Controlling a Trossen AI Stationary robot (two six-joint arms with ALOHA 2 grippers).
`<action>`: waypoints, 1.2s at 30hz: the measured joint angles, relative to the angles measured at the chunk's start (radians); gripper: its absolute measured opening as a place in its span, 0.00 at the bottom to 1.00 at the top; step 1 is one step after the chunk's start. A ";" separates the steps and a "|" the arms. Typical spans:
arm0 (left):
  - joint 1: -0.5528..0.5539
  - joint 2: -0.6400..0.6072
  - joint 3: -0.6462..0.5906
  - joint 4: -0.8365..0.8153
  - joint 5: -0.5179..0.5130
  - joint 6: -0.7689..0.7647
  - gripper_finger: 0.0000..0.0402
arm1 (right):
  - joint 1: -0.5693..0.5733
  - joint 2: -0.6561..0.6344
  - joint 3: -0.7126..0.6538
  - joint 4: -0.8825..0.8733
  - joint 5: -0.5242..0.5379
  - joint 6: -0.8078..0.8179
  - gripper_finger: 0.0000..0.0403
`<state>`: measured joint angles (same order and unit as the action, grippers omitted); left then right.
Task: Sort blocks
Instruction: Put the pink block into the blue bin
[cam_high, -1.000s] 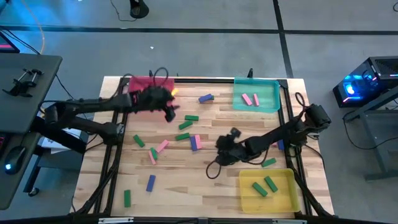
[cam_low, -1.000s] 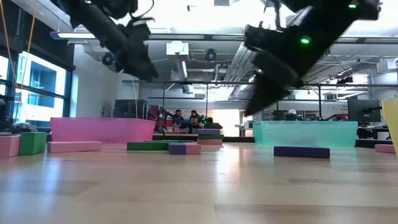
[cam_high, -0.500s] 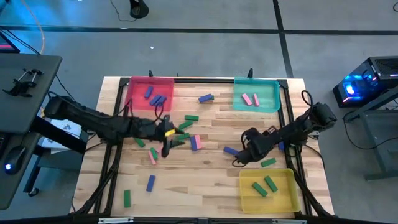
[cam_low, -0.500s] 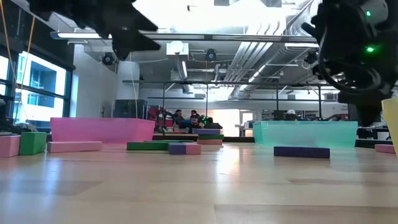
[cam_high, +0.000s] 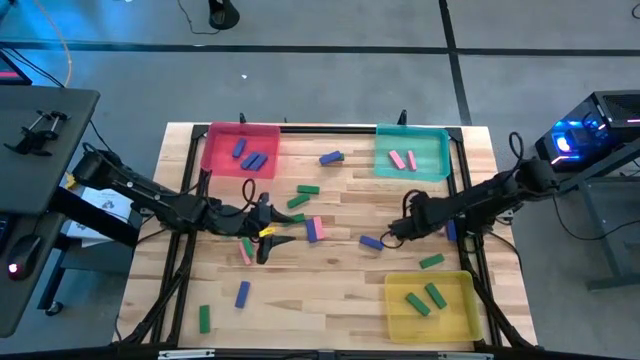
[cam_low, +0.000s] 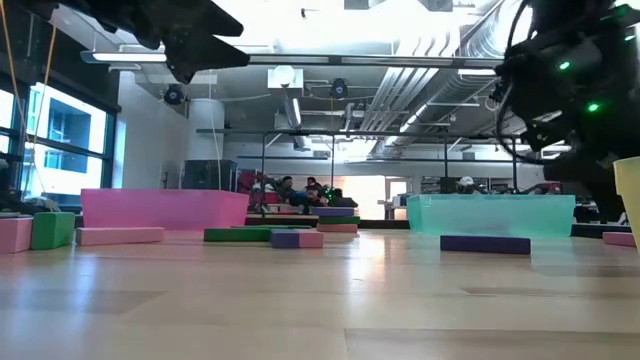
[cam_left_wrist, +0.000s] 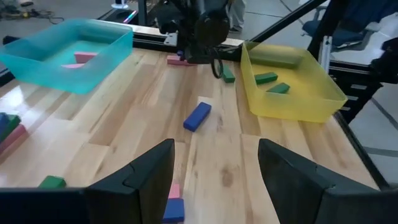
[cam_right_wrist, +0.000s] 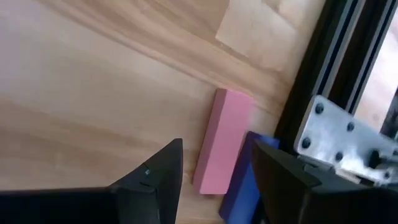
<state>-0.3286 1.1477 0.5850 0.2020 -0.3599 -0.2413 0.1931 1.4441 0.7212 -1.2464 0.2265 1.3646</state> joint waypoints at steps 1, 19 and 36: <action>0.000 0.000 0.000 0.001 -0.004 0.000 0.55 | -0.013 0.000 -0.001 0.005 -0.012 0.002 0.43; 0.000 0.000 0.000 -0.006 -0.004 0.010 0.55 | -0.293 0.022 -0.017 -0.032 -0.043 -0.313 0.31; 0.001 0.000 0.000 -0.018 -0.021 0.006 0.55 | -0.321 0.179 0.019 0.095 -0.059 -0.490 0.01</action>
<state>-0.3281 1.1481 0.5854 0.1844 -0.3809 -0.2348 -0.1275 1.6227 0.7405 -1.1512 0.1670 0.8741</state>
